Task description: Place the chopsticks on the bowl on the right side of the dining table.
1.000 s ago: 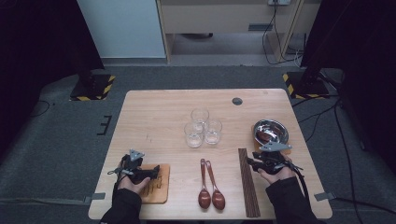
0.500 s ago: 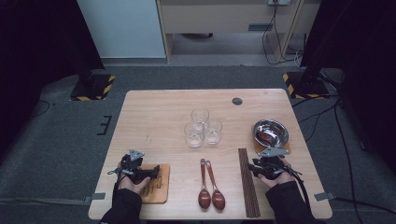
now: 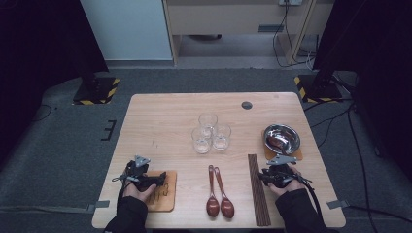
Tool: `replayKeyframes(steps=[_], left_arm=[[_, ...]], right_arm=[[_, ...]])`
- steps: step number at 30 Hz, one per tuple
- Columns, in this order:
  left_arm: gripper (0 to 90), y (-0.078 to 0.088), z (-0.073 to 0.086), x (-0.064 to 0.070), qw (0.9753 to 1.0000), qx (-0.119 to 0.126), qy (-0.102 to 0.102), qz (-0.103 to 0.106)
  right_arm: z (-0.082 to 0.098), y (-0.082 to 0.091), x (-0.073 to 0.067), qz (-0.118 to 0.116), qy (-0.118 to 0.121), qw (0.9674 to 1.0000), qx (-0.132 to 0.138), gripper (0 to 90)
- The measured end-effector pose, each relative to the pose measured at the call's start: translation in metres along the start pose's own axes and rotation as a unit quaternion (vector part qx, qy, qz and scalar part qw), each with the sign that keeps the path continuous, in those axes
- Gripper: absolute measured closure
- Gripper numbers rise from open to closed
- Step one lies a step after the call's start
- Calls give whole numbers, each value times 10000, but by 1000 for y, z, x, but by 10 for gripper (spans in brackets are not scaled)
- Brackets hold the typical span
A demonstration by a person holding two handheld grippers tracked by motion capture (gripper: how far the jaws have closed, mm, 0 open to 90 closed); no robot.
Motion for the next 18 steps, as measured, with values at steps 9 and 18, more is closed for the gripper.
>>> replayKeyframes(steps=[9,18], left_arm=[[3,0,0,0,10000,1,2,1],[1,0,0,0,10000,-8,3,2]], right_arm=[[2,-3,0,-49,3,9999,-137,739],[5,-6,1,-77,-38,9997,-227,742]])
Point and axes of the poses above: each handheld gripper's, and its own axes: y roughly backward along the jaws, z roughly out of its underside, x roughly to its right, the point moved 5 cm from there along -y, roughly forward along the jaws, and after that the axes turned 7 degrees about -z, right-handed, at the moved point
